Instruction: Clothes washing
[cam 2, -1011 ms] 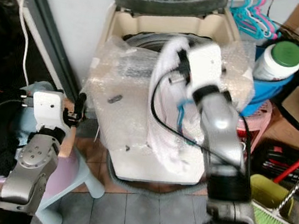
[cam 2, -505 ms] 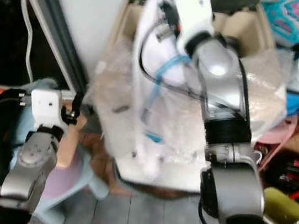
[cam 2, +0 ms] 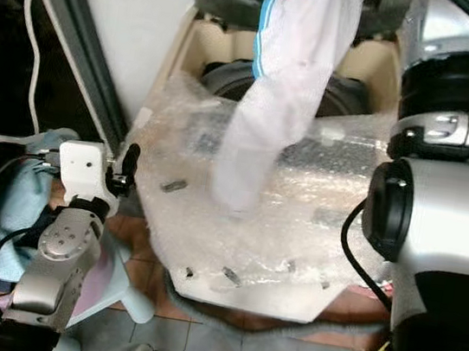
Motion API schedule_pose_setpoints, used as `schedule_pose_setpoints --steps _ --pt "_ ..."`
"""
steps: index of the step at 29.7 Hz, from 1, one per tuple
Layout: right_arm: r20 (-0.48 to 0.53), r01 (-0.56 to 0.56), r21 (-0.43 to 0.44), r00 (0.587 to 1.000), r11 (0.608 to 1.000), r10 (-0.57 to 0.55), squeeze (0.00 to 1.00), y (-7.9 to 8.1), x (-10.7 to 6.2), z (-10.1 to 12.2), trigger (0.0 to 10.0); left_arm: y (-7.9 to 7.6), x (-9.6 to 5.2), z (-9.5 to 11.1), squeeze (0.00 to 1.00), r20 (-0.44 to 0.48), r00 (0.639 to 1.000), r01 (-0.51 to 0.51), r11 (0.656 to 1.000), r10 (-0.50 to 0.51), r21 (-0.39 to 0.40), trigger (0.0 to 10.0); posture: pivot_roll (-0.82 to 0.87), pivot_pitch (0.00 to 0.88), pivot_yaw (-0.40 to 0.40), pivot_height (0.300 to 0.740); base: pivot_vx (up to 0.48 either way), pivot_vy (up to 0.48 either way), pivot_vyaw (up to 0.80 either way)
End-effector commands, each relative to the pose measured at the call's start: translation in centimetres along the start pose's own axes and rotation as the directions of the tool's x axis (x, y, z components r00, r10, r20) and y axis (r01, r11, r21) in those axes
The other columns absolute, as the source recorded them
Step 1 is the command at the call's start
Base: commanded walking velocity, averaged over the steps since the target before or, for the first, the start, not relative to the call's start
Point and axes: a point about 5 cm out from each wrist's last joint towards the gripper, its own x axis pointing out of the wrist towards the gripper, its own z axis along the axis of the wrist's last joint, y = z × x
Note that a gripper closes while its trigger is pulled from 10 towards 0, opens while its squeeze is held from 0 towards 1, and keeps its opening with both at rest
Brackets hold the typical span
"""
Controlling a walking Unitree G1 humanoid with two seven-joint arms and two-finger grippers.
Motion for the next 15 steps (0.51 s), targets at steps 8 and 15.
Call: schedule_pose_setpoints --steps 8,15 --pt "-0.285 -0.193 0.237 0.923 0.952 0.258 1.0 7.1 -8.8 -10.2 10.0 0.1 0.0 -0.2 0.0 -0.009 1.0 0.001 1.0 0.0 0.025 10.0 -0.08 0.0 0.075 0.74 0.0 0.0 0.0" --pt "-0.313 -0.173 0.254 0.916 0.952 0.25 1.0 7.6 -12.9 -11.1 10.0 -0.1 0.0 -0.2 0.0 -0.008 1.0 0.005 1.0 -0.005 0.026 10.0 -0.08 0.001 0.08 0.74 0.0 0.0 0.0"
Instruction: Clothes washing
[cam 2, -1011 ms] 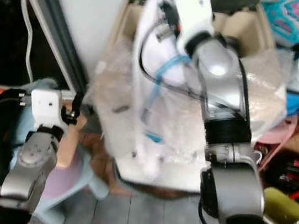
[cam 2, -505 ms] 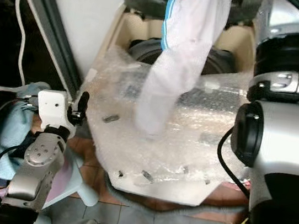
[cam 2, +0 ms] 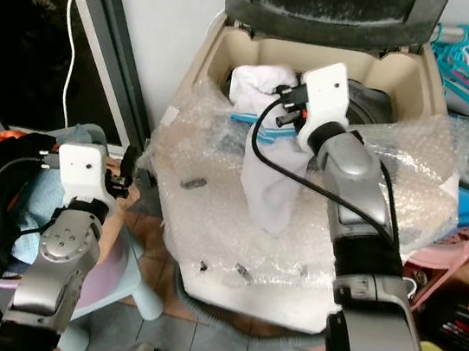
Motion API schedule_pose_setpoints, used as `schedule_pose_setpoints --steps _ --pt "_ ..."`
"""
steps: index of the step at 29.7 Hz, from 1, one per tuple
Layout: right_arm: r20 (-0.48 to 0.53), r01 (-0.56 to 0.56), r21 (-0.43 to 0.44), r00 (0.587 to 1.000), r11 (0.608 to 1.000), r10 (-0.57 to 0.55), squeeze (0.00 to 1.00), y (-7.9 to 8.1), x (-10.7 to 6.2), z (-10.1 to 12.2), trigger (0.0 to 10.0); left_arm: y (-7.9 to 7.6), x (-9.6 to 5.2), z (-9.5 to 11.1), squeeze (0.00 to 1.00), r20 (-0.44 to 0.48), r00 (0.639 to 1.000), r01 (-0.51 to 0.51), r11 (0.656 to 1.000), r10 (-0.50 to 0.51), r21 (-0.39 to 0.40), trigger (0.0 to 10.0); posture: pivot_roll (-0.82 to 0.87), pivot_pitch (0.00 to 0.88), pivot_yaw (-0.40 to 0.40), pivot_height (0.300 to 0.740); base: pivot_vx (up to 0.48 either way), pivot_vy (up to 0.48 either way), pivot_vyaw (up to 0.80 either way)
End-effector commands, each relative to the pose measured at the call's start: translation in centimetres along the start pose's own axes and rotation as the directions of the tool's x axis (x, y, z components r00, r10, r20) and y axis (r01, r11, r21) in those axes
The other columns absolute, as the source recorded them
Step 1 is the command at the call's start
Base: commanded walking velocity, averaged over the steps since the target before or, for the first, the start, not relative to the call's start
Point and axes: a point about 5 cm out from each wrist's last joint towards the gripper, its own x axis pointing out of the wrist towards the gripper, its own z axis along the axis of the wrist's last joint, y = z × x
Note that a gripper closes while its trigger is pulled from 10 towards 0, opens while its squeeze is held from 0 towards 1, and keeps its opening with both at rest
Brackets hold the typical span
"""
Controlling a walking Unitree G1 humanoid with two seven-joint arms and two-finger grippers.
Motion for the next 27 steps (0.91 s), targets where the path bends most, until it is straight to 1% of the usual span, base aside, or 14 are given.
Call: schedule_pose_setpoints --steps 1,2,5,6,9,11,15,17,18,19,20,21,22,27 --pt "0.015 -0.05 0.015 0.999 0.999 0.049 1.0 0.4 -0.7 0.3 10.0 0.1 0.1 -0.1 0.0 -0.008 1.0 -0.003 1.0 0.003 0.016 10.0 -0.08 0.001 0.08 0.74 0.0 0.0 0.0" --pt "0.011 -0.166 0.046 0.986 0.985 0.166 1.0 1.3 -2.2 0.4 10.0 0.2 0.0 -0.2 0.0 -0.011 1.0 -0.003 1.0 0.003 0.017 10.0 -0.08 0.005 0.083 0.74 0.0 0.0 0.0" --pt "-0.002 -0.246 0.08 0.969 0.966 0.247 1.0 1.9 -3.4 0.6 10.0 0.3 -0.1 -0.2 0.0 -0.012 1.0 -0.004 1.0 0.004 0.019 10.0 -0.09 0.008 0.083 0.74 0.0 0.0 0.0" --pt "-0.072 -0.331 0.069 0.939 0.941 0.336 1.0 1.8 -4.8 -0.5 10.0 0.3 -0.1 -0.2 0.0 -0.014 1.0 -0.002 1.0 0.002 0.019 10.0 -0.09 0.01 0.083 0.74 0.0 0.0 0.0" --pt "-0.118 -0.377 0.07 0.916 0.923 0.383 1.0 1.9 -5.6 -1.2 10.0 0.3 -0.1 -0.3 0.0 -0.016 1.0 0.0 1.0 0.0 0.019 10.0 -0.09 0.011 0.081 0.74 0.0 0.0 0.0" --pt "-0.201 -0.419 0.049 0.885 0.907 0.42 1.0 2.0 -6.2 -2.6 10.0 0.2 -0.2 -0.3 0.0 -0.018 1.0 0.002 1.0 -0.001 0.018 10.0 -0.09 0.017 0.08 0.74 0.0 0.0 0.0" --pt "-0.26 -0.406 0.014 0.881 0.914 0.396 1.0 1.9 -6.0 -3.4 10.0 0.2 -0.2 -0.3 0.0 -0.019 1.0 0.003 1.0 -0.002 0.018 10.0 -0.08 0.018 0.077 0.74 0.0 0.0 0.0" --pt "-0.295 -0.382 0.006 0.882 0.924 0.367 0.95 2.1 -5.3 -4.0 0.0 0.2 -0.3 -0.3 0.0 -0.02 1.0 0.0 1.0 0.0 0.019 10.0 -0.07 0.021 0.073 0.74 0.0 0.0 0.0" --pt "-0.295 -0.382 0.006 0.882 0.924 0.367 0.95 2.1 -5.3 -4.0 0.0 0.2 -0.3 -0.3 0.0 -0.02 1.0 0.0 1.0 0.0 0.019 10.0 -0.07 0.021 0.073 0.74 0.0 0.0 0.0" --pt "-0.3 -0.382 0.006 0.881 0.924 0.366 0.85 2.1 -5.2 -4.1 0.0 0.3 -0.3 -0.3 0.0 -0.021 1.0 -0.001 1.0 0.002 0.019 10.0 -0.07 0.021 0.07 0.74 0.0 0.0 0.0" --pt "-0.307 -0.374 -0.011 0.884 0.928 0.353 0.54 2.2 -5.0 -4.3 0.0 0.4 -0.3 -0.3 0.0 -0.022 1.0 -0.005 1.0 0.006 0.019 10.0 -0.07 0.021 0.067 0.74 0.0 0.0 0.0" --pt "-0.311 -0.36 -0.021 0.889 0.933 0.336 0.34 2.0 -4.9 -4.3 0.0 0.4 -0.4 -0.3 0.0 -0.023 1.0 -0.007 1.0 0.007 0.019 10.0 -0.07 0.021 0.065 0.74 0.0 0.0 0.0" --pt "-0.31 -0.348 -0.027 0.894 0.937 0.323 0.0 1.9 -4.8 -4.3 0.0 0.3 -0.4 -0.3 0.0 -0.023 1.0 -0.008 1.0 0.008 0.019 10.0 -0.07 0.022 0.064 0.74 0.0 0.0 0.0" --pt "-0.287 -0.291 -0.038 0.92 0.956 0.268 0.0 1.2 -4.2 -4.0 0.0 0.3 -0.4 -0.3 0.0 -0.024 1.0 -0.009 1.0 0.009 0.018 10.0 -0.07 0.021 0.063 0.74 0.0 0.0 0.0"
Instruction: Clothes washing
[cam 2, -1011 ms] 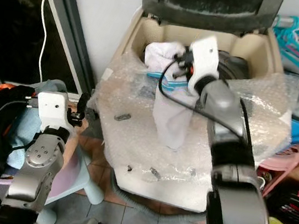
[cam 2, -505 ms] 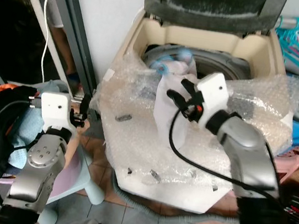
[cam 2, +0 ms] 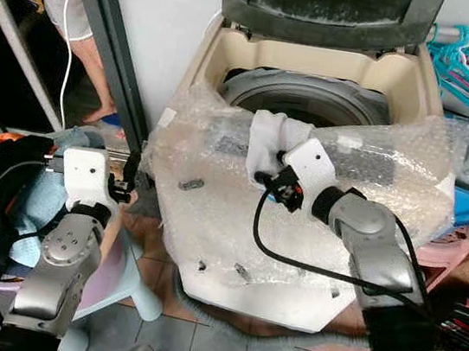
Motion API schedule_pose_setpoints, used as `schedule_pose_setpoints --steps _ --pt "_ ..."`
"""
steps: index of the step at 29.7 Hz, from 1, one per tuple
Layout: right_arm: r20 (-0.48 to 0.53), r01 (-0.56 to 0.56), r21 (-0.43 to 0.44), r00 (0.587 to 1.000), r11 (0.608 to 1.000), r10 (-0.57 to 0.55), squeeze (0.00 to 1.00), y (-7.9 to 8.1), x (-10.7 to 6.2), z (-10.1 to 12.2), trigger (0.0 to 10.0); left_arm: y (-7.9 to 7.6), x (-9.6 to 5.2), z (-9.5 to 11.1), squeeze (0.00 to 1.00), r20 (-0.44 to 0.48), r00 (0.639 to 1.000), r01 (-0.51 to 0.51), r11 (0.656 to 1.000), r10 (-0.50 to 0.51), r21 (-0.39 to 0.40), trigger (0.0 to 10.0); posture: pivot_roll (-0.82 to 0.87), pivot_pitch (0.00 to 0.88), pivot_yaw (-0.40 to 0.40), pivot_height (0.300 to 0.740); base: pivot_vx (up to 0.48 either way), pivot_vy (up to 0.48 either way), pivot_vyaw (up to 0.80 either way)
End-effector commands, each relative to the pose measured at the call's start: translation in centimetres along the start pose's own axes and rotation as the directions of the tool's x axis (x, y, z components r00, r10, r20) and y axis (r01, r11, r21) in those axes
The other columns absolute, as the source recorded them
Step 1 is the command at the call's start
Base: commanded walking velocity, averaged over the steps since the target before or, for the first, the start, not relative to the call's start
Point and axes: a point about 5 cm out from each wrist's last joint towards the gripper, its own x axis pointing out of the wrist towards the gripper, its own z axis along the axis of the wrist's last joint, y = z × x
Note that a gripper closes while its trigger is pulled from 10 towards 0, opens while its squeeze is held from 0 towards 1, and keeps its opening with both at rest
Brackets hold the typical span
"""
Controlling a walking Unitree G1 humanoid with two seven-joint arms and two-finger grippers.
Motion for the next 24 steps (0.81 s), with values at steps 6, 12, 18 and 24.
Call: schedule_pose_setpoints --steps 6,12,18,24 --pt "0.166 0.324 -0.025 0.934 0.946 -0.316 0.0 -4.5 0.0 3.7 0.0 0.1 0.1 0.1 0.0 -0.002 1.0 -0.007 1.0 0.007 0.008 10.0 -0.08 0.017 0.063 0.74 0.0 0.0 0.0" --pt "0.348 0.49 0.041 0.81 0.87 -0.473 0.0 -7.7 -1.1 8.7 0.0 0.1 0.2 0.2 0.0 0.005 1.0 -0.021 1.0 0.021 0.008 10.0 -0.08 0.01 0.056 0.74 0.0 0.0 0.0" --pt "0.39 0.496 0.049 0.789 0.867 -0.474 0.0 -7.3 -1.2 9.5 10.0 0.3 0.2 0.2 0.0 0.001 0.998 -0.055 0.998 0.055 0.001 10.0 -0.08 0.004 0.054 0.74 0.0 0.0 0.0" --pt "0.383 0.469 0.097 0.796 0.878 -0.468 0.16 -4.6 -0.9 8.0 10.0 0.1 0.4 0.5 0.0 0.006 0.999 -0.041 0.999 0.041 -0.024 10.0 -0.08 0.004 0.054 0.74 0.0 0.24 0.0"
